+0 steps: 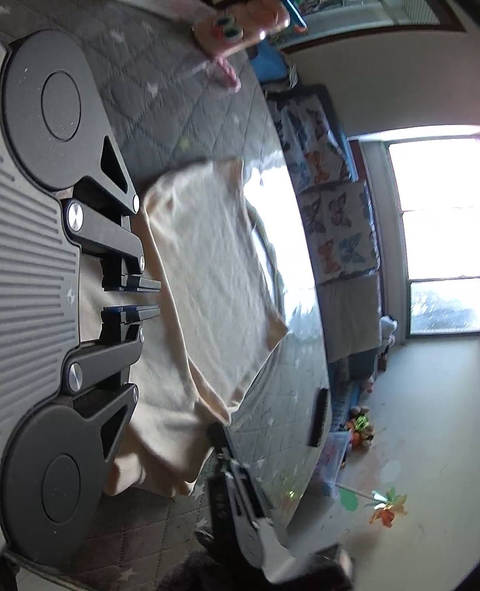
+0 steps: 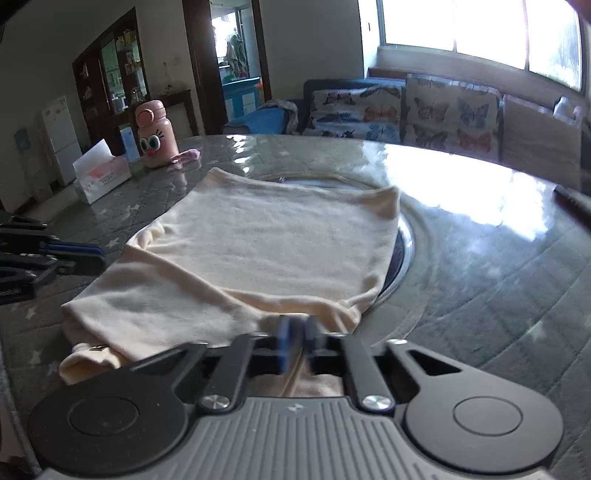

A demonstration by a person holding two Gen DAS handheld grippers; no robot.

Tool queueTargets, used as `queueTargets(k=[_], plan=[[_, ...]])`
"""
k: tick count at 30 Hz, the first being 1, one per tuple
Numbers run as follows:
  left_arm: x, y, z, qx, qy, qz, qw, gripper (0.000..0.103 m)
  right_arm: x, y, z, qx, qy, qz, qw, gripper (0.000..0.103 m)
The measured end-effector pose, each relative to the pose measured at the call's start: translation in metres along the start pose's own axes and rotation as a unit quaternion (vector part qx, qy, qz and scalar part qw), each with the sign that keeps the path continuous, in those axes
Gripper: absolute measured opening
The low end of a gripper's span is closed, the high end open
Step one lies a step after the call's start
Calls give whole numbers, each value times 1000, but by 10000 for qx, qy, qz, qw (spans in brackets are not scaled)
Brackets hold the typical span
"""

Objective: Fold clothes

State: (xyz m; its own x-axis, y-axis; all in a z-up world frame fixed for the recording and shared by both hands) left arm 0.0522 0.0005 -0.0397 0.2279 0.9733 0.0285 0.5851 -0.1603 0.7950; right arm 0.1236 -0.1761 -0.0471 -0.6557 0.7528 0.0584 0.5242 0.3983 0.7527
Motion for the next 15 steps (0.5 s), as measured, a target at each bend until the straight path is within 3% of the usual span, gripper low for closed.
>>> queueTargets(k=[6, 12, 15], plan=[[6, -6, 21, 132, 330, 34, 9994, 7, -1, 13, -14, -467, -117, -13, 9988, 2], [25, -13, 20, 225, 486, -180, 9984, 7, -17, 1, 4, -212, -161, 250, 9993, 7], [21, -8, 14, 162, 469, -128, 9987, 7, -15, 7, -5, -366, -197, 163, 9990, 8]])
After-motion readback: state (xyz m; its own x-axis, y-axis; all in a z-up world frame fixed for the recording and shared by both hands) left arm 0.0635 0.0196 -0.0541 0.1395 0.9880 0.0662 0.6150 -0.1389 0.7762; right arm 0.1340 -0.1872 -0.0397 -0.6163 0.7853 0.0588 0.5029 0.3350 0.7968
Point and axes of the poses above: each gripper's, at about its wrist camera, not at the fingertips, and z roughly the way its jaws point, x to its left, y to its top, the point moved 7 cm from there along z, roughly the way its jaws point, and after that the axes turned 2 degrees about -z, right-handed, at the moved point
